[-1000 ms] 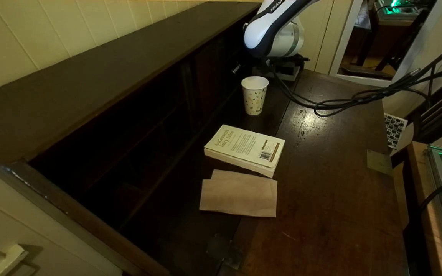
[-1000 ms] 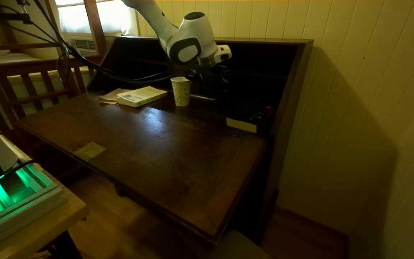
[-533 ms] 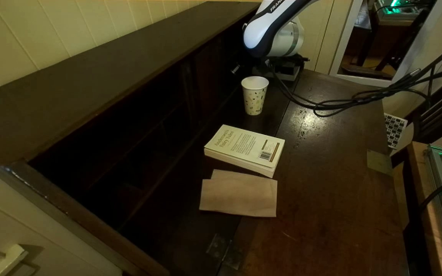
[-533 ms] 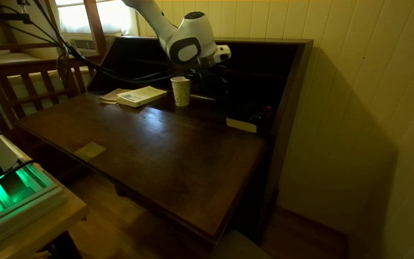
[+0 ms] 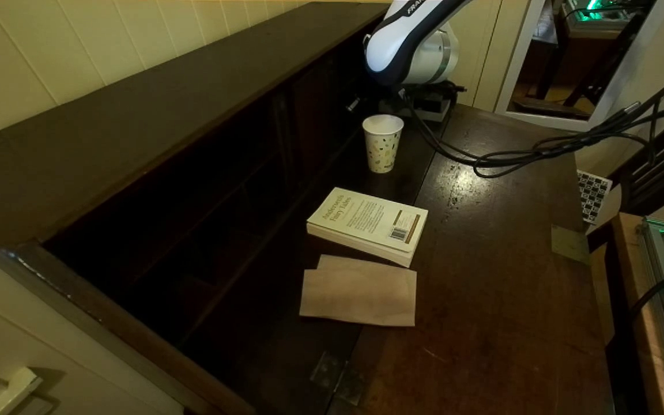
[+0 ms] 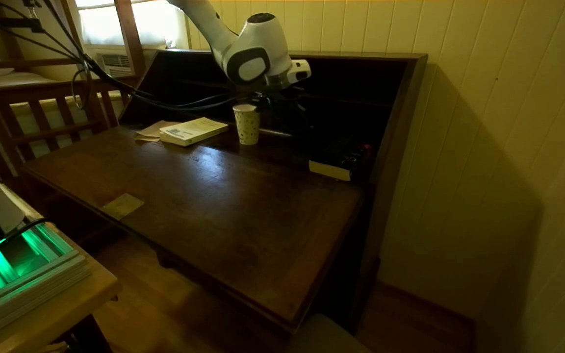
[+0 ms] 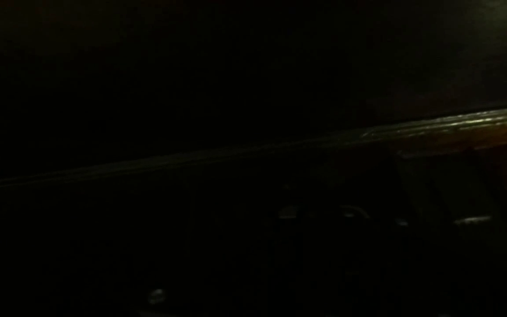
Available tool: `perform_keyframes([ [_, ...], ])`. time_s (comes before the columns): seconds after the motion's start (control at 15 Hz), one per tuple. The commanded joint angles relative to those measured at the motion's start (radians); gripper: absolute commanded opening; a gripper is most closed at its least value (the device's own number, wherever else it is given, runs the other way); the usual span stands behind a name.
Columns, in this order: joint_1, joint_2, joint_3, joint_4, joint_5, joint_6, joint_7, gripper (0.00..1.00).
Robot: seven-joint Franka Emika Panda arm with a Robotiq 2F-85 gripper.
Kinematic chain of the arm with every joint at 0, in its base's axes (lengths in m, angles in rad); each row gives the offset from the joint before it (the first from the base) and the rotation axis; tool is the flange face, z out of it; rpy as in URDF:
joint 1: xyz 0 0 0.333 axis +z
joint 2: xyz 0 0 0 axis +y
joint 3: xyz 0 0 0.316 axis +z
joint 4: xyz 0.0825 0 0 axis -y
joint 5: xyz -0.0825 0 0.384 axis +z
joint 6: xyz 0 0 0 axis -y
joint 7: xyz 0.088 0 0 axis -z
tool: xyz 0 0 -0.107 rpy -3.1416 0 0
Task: Put the marker inside the cup
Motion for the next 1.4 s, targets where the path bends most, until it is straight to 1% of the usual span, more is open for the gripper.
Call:
perform_keyframes([
  [0.0,0.018,-0.036,-0.020,-0.047,-0.018,-0.001,0.043,0.26],
  [0.07,0.021,-0.033,-0.022,-0.045,-0.016,-0.001,0.049,0.27],
  [0.27,0.023,-0.041,-0.022,-0.047,-0.012,-0.001,0.064,0.47],
  [0.53,0.038,-0.054,-0.041,-0.054,-0.015,-0.001,0.091,0.73],
  [0.6,0.043,-0.053,-0.049,-0.049,-0.016,-0.002,0.098,0.32],
  [0.67,0.049,-0.054,-0.057,-0.047,-0.017,-0.003,0.106,0.36],
  [0.73,0.053,-0.053,-0.064,-0.043,-0.018,-0.004,0.112,0.34],
  [0.8,0.059,-0.049,-0.073,-0.038,-0.020,-0.005,0.119,0.29],
  [0.87,0.064,-0.047,-0.080,-0.035,-0.021,-0.006,0.126,0.20],
  [0.93,0.072,-0.043,-0.091,-0.032,-0.024,-0.006,0.133,0.13],
  [1.0,0.078,-0.040,-0.100,-0.028,-0.026,-0.007,0.140,0.35],
  [1.07,0.085,-0.038,-0.110,-0.025,-0.027,-0.006,0.148,0.52],
  [1.13,0.092,-0.035,-0.122,-0.020,-0.029,-0.009,0.158,0.54],
  [1.2,0.099,-0.033,-0.132,-0.016,-0.030,-0.009,0.166,0.61],
  [1.27,0.106,-0.029,-0.143,-0.009,-0.030,-0.012,0.178,0.62],
  [1.33,0.113,-0.024,-0.151,-0.002,-0.030,-0.013,0.188,0.52],
])
